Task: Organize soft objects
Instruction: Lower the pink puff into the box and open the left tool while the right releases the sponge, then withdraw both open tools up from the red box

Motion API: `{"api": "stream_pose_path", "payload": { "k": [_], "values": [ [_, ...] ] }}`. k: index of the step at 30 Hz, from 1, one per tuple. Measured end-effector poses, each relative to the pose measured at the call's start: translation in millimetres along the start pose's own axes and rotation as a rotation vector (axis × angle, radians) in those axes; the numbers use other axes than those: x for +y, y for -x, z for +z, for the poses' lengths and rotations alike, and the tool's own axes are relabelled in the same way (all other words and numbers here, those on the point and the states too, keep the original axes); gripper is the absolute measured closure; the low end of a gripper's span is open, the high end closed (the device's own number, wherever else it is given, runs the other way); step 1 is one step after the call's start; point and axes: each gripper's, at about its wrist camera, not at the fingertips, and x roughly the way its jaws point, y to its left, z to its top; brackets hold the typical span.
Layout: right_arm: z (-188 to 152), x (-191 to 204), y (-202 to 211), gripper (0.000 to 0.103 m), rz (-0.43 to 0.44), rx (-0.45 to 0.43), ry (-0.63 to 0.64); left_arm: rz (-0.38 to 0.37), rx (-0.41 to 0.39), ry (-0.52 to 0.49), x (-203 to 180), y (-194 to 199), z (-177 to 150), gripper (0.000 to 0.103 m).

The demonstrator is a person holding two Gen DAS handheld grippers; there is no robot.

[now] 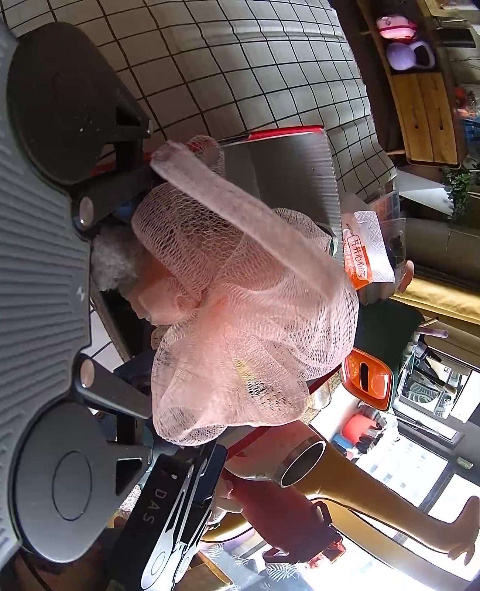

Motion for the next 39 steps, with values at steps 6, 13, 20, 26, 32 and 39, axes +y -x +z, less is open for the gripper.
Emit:
{"api": "stream_pose_path", "payload": {
  "k": [6,13,20,26,32,39],
  "values": [
    [-7,5,19,0.039,0.013,-0.002,0.025,0.000,0.021,-0.003,11,12,-14,0.029],
    [-16,16,41,0.034,0.041,-0.011,0.047,-0.038,-0.011,-0.028,15,34,-31,0.019],
    [-23,30,73,0.027,0.082,-0.058,0.061,-0.043,-0.069,-0.056,11,61,-48,0.015],
    [-30,41,101,0.019,0.121,-0.111,0.073,-0.030,-0.152,-0.101,4,89,-69,0.015],
    [-35,52,128,0.009,0.137,-0.178,0.108,-0.013,-0.256,-0.122,0,123,-86,0.015],
    [-47,66,150,0.000,0.148,-0.248,0.164,0.024,-0.362,-0.115,1,154,-103,0.005]
  ]
}}
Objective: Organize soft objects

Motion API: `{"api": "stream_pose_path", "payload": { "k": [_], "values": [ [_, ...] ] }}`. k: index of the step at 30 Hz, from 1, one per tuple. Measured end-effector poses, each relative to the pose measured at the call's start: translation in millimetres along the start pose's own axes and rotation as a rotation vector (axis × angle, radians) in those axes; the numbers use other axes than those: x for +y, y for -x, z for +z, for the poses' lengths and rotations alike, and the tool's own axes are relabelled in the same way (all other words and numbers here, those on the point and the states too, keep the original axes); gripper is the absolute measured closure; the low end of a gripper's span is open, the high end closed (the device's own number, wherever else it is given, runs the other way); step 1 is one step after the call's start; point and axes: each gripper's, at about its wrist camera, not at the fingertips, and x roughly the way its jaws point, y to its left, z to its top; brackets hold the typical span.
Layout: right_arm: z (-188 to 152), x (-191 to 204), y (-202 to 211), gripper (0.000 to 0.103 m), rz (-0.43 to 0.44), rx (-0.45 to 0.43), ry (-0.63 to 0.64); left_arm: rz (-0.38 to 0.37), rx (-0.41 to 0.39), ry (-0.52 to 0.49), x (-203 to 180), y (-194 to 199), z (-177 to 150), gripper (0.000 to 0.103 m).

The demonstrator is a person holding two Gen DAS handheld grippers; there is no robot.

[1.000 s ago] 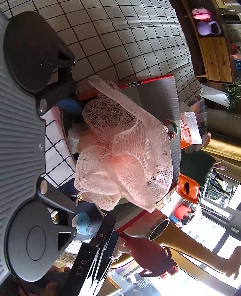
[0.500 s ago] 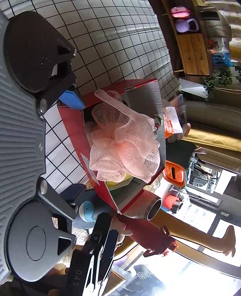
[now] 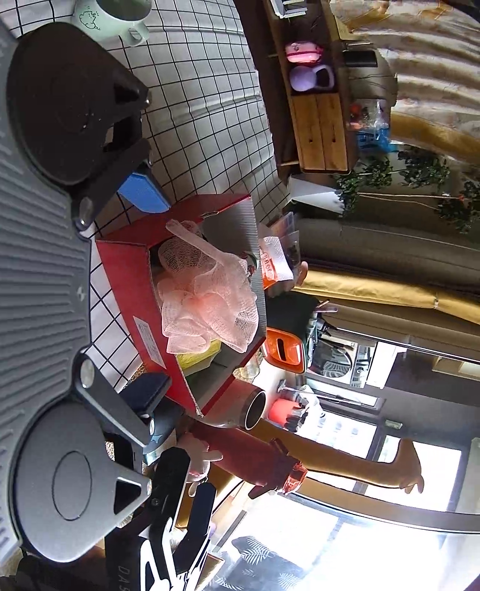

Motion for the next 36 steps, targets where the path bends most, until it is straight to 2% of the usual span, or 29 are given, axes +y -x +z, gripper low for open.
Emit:
{"api": "stream_pose_path", "payload": {
  "k": [10,17,36],
  "values": [
    [-12,14,15,0.000,-0.007,-0.049,-0.017,0.084,-0.085,-0.032,-4,29,-12,0.000],
    [-19,22,18,0.000,-0.034,-0.050,-0.035,0.112,-0.094,-0.029,-3,42,-19,0.000],
    [-25,39,28,0.000,-0.064,-0.041,-0.067,0.114,-0.099,0.002,-1,62,-35,0.000]
  ]
}}
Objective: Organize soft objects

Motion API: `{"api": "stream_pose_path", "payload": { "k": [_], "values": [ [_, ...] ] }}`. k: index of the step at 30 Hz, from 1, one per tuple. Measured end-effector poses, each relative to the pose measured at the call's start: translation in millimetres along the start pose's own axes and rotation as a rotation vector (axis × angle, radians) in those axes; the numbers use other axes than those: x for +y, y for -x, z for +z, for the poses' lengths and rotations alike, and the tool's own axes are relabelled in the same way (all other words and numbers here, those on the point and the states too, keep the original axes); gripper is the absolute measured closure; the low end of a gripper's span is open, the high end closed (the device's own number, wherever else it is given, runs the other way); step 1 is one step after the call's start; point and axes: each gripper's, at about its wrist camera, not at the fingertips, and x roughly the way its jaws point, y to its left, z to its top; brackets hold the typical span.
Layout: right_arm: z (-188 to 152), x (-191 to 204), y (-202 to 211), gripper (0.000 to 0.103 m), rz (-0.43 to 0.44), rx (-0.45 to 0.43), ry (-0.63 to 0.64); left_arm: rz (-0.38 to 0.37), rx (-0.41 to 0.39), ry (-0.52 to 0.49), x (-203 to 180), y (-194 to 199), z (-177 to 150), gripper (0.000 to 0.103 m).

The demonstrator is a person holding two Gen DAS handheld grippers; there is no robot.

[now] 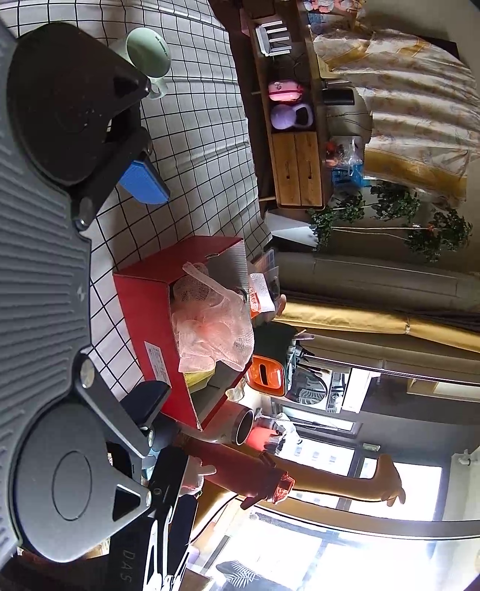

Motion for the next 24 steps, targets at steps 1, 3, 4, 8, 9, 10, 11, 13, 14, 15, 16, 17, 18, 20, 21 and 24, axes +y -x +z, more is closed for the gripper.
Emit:
{"api": "stream_pose_path", "payload": {
  "k": [1,3,4,8,9,10,11,13,14,15,16,17,18,20,21,24],
  "values": [
    [-0.3,-0.3,-0.3,0.000,-0.001,0.002,0.001,0.001,-0.003,-0.002,-0.3,1.3,-0.6,0.000],
    [-0.6,0.4,-0.5,0.000,-0.001,0.008,0.000,-0.004,-0.006,-0.005,-0.9,3.3,-1.3,0.000],
    [-0.7,0.8,-0.2,0.000,0.002,0.009,-0.001,0.000,-0.010,-0.007,-1.5,4.5,-1.7,0.000],
    [-1.1,2.9,1.8,0.000,0.003,0.007,0.003,0.001,-0.012,-0.010,-1.7,5.6,-2.0,0.000],
    [-1.0,3.8,2.4,0.000,0.002,0.006,0.004,0.000,-0.010,-0.010,-1.8,5.7,-2.3,0.000],
    [-0.8,4.6,2.8,0.000,0.002,0.007,0.004,0.002,-0.011,-0.012,-2.0,5.8,-2.5,0.000],
    [-1.0,4.7,2.8,0.000,0.003,0.007,0.004,0.006,-0.013,-0.016,-2.4,5.9,-2.6,0.000],
    [-0.2,4.7,2.5,0.000,0.003,0.008,0.005,0.005,-0.014,-0.019,-2.8,6.1,-2.9,0.000],
    [-0.4,4.7,2.5,0.000,0.004,0.009,0.005,0.003,-0.013,-0.019,-3.0,6.1,-3.1,0.000],
    [-0.2,5.2,2.6,0.000,0.005,0.011,0.006,0.004,-0.013,-0.020,-3.1,6.3,-3.3,0.000],
    [-0.2,5.8,2.7,0.000,0.005,0.011,0.006,0.004,-0.014,-0.020,-3.1,6.5,-3.4,0.000],
    [-0.2,5.9,3.3,0.000,0.005,0.011,0.005,0.002,-0.014,-0.018,-3.0,6.5,-3.4,0.000],
    [-0.3,5.9,2.8,0.000,0.006,0.012,0.006,0.003,-0.015,-0.018,-3.1,6.6,-3.4,0.000],
    [-0.3,6.3,3.2,0.000,0.004,0.011,0.007,0.004,-0.014,-0.019,-3.1,6.5,-3.3,0.000],
    [-0.2,5.8,2.7,0.000,0.005,0.011,0.007,0.005,-0.015,-0.018,-3.2,6.7,-3.5,0.000],
    [-0.6,6.7,2.8,0.000,0.004,0.012,0.011,0.011,-0.014,-0.018,-2.9,6.7,-4.1,0.000]
  ]
}}
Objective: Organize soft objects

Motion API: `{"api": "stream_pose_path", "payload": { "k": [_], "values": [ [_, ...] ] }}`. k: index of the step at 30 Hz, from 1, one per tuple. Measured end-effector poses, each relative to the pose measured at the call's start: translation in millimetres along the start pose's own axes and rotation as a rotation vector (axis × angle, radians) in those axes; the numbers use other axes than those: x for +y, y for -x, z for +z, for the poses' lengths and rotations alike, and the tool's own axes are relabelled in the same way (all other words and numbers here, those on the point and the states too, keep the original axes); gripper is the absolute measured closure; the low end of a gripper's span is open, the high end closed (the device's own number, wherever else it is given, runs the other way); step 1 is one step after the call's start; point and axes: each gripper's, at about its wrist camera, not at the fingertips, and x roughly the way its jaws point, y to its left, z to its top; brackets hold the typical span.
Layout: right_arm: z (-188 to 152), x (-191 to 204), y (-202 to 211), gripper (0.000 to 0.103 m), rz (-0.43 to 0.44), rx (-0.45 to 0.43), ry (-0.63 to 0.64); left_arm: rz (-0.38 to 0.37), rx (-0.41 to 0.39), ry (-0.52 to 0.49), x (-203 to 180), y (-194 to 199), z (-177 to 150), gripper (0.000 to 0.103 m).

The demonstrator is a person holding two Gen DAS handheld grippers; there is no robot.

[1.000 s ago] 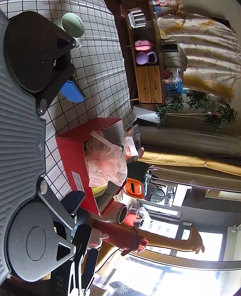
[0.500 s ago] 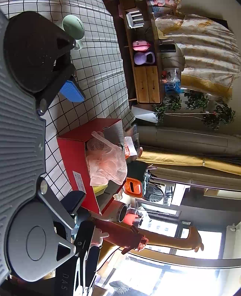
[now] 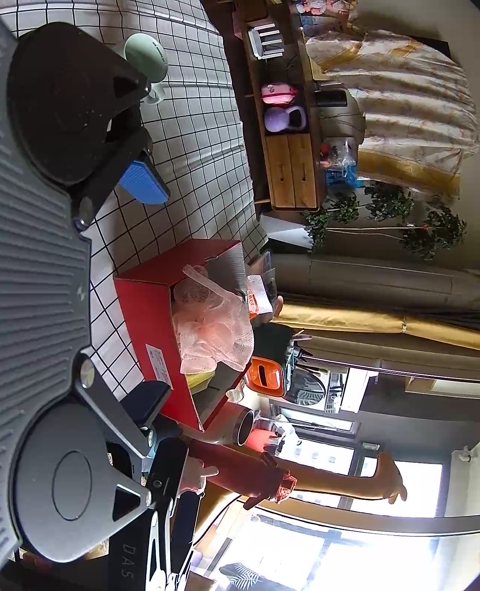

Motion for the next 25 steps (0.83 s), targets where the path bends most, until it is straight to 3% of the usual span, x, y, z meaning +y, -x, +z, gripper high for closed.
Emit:
{"api": "stream_pose_path", "payload": {
  "k": [25],
  "values": [
    [-7.8,0.6,-4.7,0.000,-0.015,0.021,-0.004,0.003,0.012,0.016,6.1,-0.1,-4.4,0.000]
  ]
}}
